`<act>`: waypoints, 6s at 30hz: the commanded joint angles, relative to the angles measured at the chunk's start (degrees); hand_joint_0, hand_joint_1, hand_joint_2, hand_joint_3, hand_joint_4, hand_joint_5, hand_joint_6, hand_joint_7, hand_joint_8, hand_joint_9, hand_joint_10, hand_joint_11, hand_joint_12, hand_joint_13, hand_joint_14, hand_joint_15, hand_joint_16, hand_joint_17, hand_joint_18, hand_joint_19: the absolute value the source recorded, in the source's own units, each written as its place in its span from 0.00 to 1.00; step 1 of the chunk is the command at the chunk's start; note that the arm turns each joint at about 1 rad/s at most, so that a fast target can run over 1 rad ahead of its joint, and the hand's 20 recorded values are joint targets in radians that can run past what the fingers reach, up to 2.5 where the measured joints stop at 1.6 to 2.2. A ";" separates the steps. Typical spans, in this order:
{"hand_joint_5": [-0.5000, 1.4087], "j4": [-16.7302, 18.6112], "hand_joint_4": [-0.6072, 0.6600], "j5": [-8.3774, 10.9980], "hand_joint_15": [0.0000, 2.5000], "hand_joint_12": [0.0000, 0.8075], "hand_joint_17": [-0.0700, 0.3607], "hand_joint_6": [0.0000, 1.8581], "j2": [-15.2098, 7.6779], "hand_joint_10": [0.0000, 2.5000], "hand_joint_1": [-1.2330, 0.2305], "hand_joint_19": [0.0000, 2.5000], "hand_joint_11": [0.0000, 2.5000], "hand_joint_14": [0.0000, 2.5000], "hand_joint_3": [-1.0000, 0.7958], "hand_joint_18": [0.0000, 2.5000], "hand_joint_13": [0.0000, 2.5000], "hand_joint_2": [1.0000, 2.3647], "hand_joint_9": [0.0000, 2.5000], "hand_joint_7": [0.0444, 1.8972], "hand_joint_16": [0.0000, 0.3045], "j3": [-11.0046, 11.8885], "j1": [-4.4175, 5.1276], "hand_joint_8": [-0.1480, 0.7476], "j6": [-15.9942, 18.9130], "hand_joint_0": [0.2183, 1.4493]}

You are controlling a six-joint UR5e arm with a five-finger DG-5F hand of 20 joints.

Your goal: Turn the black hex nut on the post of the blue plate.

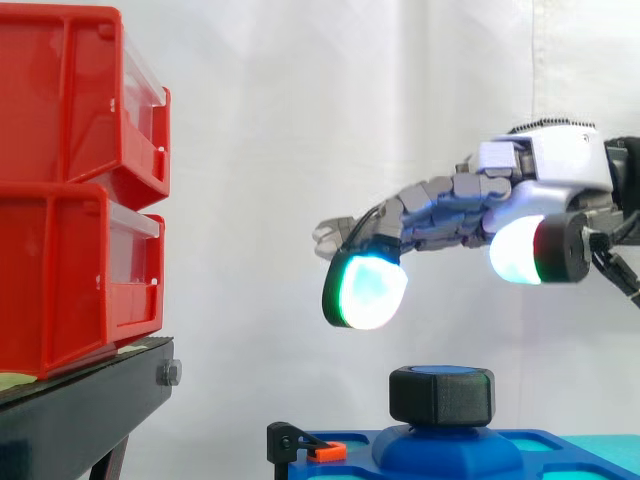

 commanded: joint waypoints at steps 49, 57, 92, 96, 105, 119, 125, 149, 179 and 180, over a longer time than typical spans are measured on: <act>0.13 0.69 0.61 4.01 0.00 0.42 0.41 0.27 -2.43 0.00 0.37 0.15 0.00 0.00 0.28 0.00 0.00 0.00 0.02 0.43 0.16 -0.15 4.49 0.40 1.44 0.23; 0.14 0.87 0.64 4.10 0.00 0.43 0.42 0.27 -2.52 0.00 0.40 0.14 0.00 0.00 0.28 0.00 0.00 0.00 0.04 0.44 0.16 -0.59 4.49 0.42 1.18 0.21; 0.16 0.52 0.71 2.96 0.00 0.47 0.46 0.27 -2.52 0.00 0.61 0.15 0.00 0.00 0.28 0.00 0.00 0.00 0.08 0.47 0.18 -0.86 2.65 0.47 0.91 0.16; 0.16 0.52 0.71 2.52 0.00 0.47 0.45 0.27 -2.43 0.00 0.62 0.15 0.00 0.00 0.28 0.00 0.00 0.00 0.08 0.47 0.18 -0.86 2.29 0.47 0.82 0.16; 0.16 1.13 0.70 1.02 0.00 0.47 0.45 0.27 -2.52 0.00 0.62 0.15 0.00 0.00 0.28 0.01 0.00 0.00 0.08 0.47 0.18 -0.86 1.06 0.47 0.47 0.17; 0.16 1.22 0.70 -0.65 0.00 0.46 0.45 0.27 -2.52 0.00 0.62 0.15 0.00 0.00 0.28 0.01 0.00 0.00 0.08 0.47 0.18 -0.86 -0.52 0.47 0.47 0.17; 0.16 1.13 0.70 -1.26 0.00 0.46 0.45 0.27 -2.43 0.00 0.62 0.15 0.00 0.00 0.28 0.01 0.00 0.00 0.08 0.47 0.18 -0.86 -1.05 0.47 0.47 0.17; 0.15 -6.43 0.67 0.93 0.00 0.46 0.45 0.27 -2.43 0.00 0.62 0.15 0.00 0.00 0.28 0.01 0.00 0.00 0.08 0.44 0.18 5.74 2.12 0.46 0.65 0.17; 0.16 -6.95 0.70 2.34 0.00 0.46 0.44 0.27 -2.52 0.00 0.63 0.15 0.00 0.00 0.28 0.01 0.00 0.00 0.08 0.48 0.18 2.75 4.05 0.46 0.74 0.18; 0.16 -6.95 0.70 2.34 0.00 0.46 0.44 0.27 -2.52 0.00 0.63 0.15 0.00 0.00 0.28 0.01 0.00 0.00 0.08 0.48 0.18 2.75 4.05 0.46 0.74 0.18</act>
